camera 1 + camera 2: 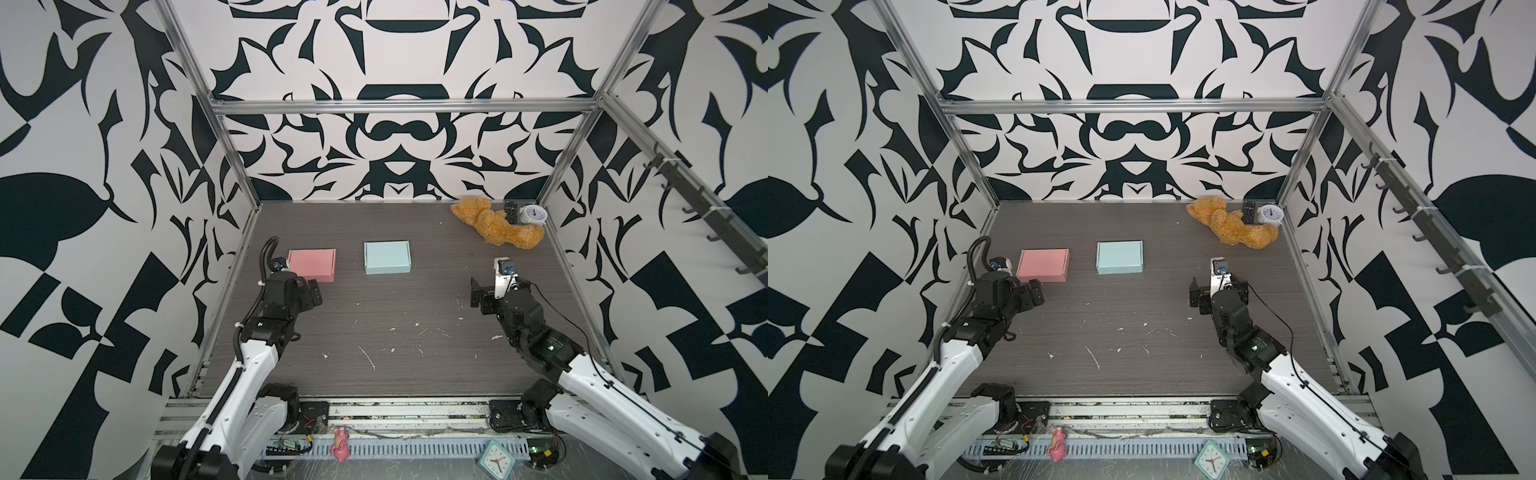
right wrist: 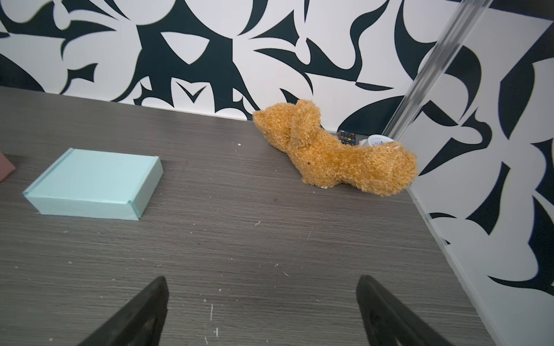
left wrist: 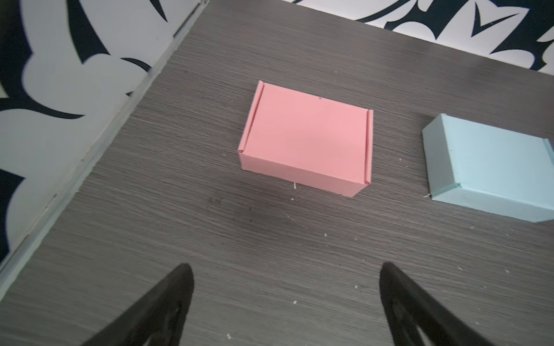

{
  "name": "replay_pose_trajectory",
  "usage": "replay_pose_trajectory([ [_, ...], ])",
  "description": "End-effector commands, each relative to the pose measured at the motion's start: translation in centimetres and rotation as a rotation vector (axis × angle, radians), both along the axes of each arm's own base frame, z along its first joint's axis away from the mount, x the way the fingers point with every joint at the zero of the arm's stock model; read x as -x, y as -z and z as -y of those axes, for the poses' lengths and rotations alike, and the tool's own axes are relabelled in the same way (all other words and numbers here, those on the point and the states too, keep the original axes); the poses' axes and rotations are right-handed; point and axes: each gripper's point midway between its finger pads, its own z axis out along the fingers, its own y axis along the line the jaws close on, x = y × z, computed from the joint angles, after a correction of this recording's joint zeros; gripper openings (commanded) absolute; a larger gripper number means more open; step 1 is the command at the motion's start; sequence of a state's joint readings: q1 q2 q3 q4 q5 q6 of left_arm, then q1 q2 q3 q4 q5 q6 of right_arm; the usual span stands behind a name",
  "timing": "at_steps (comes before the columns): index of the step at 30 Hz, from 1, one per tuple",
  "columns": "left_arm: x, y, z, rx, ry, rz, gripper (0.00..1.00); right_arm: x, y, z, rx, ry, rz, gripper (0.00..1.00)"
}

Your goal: Fold the paper box

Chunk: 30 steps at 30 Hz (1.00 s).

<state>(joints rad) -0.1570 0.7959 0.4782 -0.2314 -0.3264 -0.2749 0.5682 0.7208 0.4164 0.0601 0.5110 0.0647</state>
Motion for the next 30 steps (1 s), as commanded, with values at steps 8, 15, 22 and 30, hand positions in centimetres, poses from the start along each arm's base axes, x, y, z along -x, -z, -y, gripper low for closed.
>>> replay_pose_trajectory([
  [8, -1.9, 3.0, 0.1, -0.103, 0.067, 0.007, 0.99, -1.4, 0.8, 2.0, 0.101, 0.036, 0.108, 1.00],
  [15, -3.4, 3.4, -0.2, -0.121, 0.040, 0.110, 0.99, -3.1, 2.1, 3.3, 0.079, 0.064, 0.133, 1.00],
  [22, -5.5, 2.3, 1.1, -0.115, 0.102, 0.226, 0.99, -5.4, 4.0, 3.7, 0.027, 0.067, 0.112, 1.00],
  [30, -8.3, 2.2, 1.5, -0.159, 0.120, 0.288, 0.99, -7.3, 4.3, 5.0, 0.032, 0.106, 0.104, 1.00],
])
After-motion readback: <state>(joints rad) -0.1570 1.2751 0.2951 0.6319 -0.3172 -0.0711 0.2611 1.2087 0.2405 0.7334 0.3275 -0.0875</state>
